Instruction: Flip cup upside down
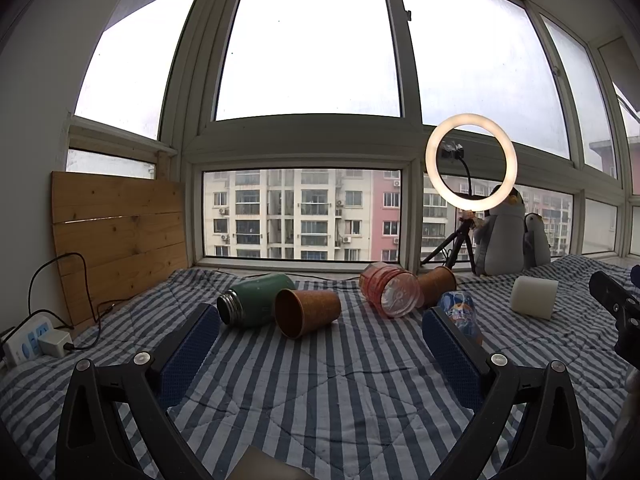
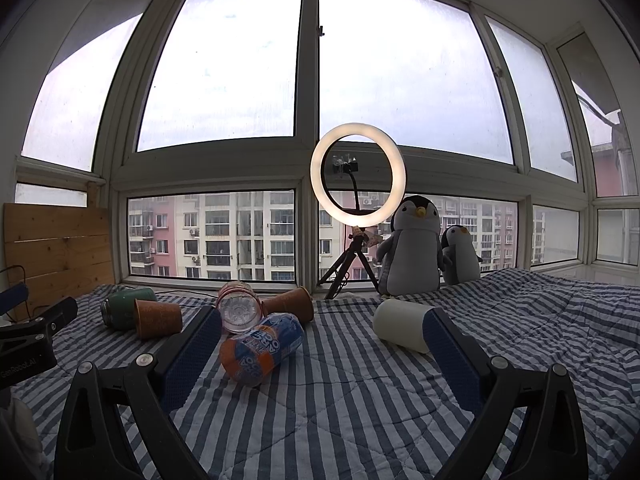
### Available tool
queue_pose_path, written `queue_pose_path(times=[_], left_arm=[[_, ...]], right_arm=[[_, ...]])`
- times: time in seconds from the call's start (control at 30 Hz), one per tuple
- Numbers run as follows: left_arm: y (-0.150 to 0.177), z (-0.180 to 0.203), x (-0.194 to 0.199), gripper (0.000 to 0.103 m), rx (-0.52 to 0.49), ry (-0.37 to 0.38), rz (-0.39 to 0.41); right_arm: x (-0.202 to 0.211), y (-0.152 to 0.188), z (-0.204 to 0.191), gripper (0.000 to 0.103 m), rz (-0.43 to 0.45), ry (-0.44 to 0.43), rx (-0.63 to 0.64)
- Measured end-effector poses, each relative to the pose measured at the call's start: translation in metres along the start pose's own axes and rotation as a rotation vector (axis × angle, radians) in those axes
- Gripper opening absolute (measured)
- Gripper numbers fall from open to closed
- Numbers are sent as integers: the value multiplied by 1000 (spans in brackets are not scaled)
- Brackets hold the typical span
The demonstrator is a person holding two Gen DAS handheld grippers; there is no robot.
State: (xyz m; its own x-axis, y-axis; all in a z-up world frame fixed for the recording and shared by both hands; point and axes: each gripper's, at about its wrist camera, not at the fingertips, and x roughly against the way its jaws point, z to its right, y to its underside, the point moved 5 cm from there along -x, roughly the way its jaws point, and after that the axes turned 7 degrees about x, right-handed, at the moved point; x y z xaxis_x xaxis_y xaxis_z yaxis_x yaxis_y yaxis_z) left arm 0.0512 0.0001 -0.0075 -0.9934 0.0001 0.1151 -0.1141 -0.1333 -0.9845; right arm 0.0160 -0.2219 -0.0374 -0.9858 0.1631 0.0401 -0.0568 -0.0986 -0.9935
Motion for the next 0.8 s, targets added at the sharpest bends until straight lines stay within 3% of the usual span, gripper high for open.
queue_pose_path(times=[0.8], left_arm=[[0, 0, 0, 103, 0, -1, -4]], right_arm=[[-1, 2, 1, 99, -4, -1, 0]])
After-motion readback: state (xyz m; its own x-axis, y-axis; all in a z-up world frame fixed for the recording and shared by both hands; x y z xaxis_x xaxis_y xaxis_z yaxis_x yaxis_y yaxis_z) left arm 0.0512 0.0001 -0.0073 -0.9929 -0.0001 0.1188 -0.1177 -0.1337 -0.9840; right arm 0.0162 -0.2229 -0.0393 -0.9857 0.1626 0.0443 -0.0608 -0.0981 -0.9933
